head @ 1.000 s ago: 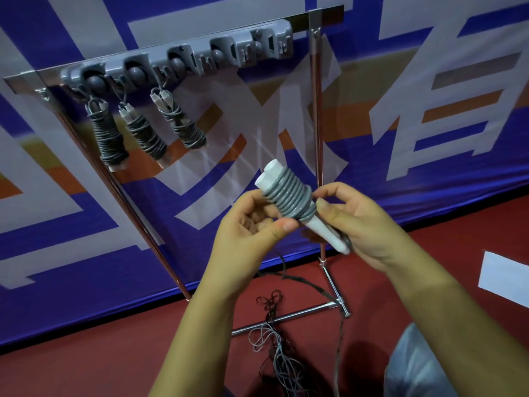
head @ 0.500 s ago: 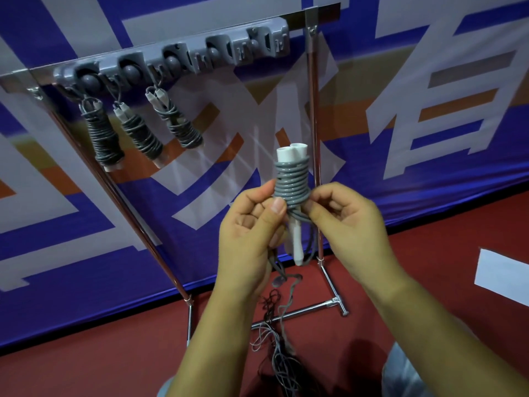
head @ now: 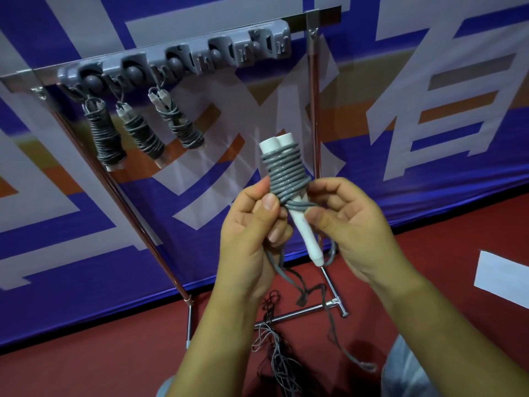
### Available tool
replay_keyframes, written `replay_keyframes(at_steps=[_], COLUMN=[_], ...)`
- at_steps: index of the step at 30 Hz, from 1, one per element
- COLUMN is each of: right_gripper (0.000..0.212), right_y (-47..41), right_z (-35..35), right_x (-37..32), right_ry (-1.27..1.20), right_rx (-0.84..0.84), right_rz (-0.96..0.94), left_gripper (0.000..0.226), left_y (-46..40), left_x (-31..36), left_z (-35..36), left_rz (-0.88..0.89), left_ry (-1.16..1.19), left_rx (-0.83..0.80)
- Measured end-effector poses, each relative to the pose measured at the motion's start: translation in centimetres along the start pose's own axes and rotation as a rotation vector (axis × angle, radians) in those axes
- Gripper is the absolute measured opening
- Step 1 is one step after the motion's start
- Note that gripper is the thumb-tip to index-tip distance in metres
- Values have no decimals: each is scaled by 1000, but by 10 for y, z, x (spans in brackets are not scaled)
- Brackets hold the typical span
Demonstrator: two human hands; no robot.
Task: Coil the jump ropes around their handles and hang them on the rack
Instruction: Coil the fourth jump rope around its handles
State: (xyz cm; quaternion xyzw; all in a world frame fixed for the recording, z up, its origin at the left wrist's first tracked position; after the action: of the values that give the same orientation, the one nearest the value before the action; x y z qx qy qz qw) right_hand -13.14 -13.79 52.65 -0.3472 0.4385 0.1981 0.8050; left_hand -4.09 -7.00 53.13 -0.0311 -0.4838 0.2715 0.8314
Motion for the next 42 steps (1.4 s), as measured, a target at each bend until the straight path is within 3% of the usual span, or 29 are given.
replay_keyframes(at_steps=[2, 7, 18, 21, 24, 28, 33, 37, 42], right_gripper=[54, 65, 51, 47, 43, 34, 30, 21, 13], right_y=[-2, -3, 0, -2, -3, 10, 35, 44, 40], right_z=[0, -11, -2, 2, 7, 25, 43, 40, 22], right_x=[3, 3, 14, 15, 13, 12, 14, 24, 40], right_ry=[-56, -187, -331, -332, -252, -200, 137, 415, 658], right_rx=[-31, -56, -152, -218, -353, -600, -854, -906, -798], right_rz=[54, 142, 294, 309, 308, 422, 578, 636, 674], left_gripper=[51, 36, 46, 36, 23, 24, 12, 13, 5], left_y=[1, 6, 7, 5, 8, 3, 6, 3, -1], left_x=[-1, 0, 10, 5, -2, -12, -24, -27, -7], left_z=[1, 10, 4, 1, 7, 4, 10, 8, 11], left_rz=[-34, -111, -212, -261, -257, -230, -189, -94, 78], left_ry=[-6, -157, -469, -574, -652, -950, -1149, -1310, -1383], left_rx=[-59, -225, -325, -385, -499, -598, -765, -745, -616])
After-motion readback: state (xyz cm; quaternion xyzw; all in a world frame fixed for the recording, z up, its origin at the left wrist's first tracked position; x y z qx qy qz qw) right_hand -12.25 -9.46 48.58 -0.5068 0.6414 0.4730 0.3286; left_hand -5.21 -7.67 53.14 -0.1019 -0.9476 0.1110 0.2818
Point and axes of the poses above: each hand's wrist, its own y-axis away from the middle knuckle, its own z-axis out of the palm, x = y × z, the point moved 10 cm from there along -y, towards the middle knuckle, and after that the axes turned 3 degrees about -y, right-handed, at the moved point
